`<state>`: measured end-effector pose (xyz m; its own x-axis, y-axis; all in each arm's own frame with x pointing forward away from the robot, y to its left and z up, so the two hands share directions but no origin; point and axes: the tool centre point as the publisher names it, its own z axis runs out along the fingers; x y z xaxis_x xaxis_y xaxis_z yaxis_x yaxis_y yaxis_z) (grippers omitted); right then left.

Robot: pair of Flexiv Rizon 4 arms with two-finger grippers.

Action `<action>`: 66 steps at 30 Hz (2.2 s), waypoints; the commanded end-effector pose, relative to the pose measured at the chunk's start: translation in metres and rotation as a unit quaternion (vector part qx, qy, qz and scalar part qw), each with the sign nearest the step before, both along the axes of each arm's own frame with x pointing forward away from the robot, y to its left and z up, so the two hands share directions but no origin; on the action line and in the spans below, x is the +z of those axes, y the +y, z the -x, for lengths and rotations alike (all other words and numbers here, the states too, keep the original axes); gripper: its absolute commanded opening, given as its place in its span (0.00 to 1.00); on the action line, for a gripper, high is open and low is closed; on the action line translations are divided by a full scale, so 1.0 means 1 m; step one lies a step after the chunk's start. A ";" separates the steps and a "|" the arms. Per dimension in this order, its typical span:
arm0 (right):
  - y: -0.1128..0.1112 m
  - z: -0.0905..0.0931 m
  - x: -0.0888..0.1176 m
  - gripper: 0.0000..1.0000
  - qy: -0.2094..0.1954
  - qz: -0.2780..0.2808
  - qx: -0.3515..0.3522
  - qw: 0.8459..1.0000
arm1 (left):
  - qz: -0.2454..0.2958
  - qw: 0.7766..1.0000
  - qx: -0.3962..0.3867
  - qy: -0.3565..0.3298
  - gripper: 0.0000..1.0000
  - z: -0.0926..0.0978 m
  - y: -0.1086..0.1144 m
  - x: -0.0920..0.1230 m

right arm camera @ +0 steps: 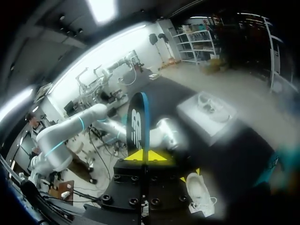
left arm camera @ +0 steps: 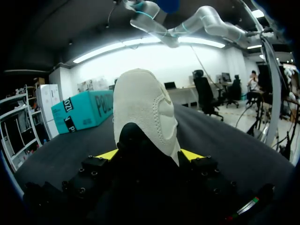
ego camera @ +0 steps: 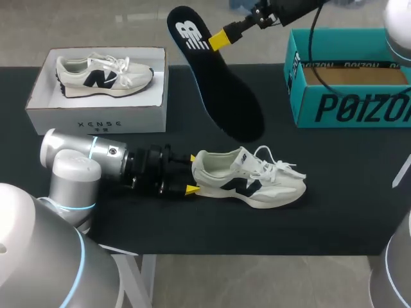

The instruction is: Take the shoe out of the shoebox, open the shoe tongue, remove and reinsert the insole, then place the shoe into the shoebox

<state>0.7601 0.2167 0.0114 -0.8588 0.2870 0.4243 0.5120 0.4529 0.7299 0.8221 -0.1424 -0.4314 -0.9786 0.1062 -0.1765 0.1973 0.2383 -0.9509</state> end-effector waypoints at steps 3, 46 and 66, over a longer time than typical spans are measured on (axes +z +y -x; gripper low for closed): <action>-0.007 0.013 -0.006 0.00 -0.041 -0.050 -0.059 0.996 | 0.000 1.000 0.001 -0.001 0.00 0.001 -0.001 -0.002; 0.013 -0.002 0.009 0.00 -0.075 -0.085 -0.070 0.991 | 0.000 1.000 0.001 -0.001 0.76 0.001 -0.001 -0.002; 0.013 -0.002 0.009 0.00 -0.075 -0.085 -0.070 0.991 | -0.160 0.985 -0.041 -0.055 1.00 -0.006 0.039 0.018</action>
<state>0.7620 0.2286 0.0216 -0.8729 0.3415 0.3485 0.4417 0.2492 0.8619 0.8285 -0.1140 -0.4309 -0.9434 0.2334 -0.2358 0.3182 0.4354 -0.8421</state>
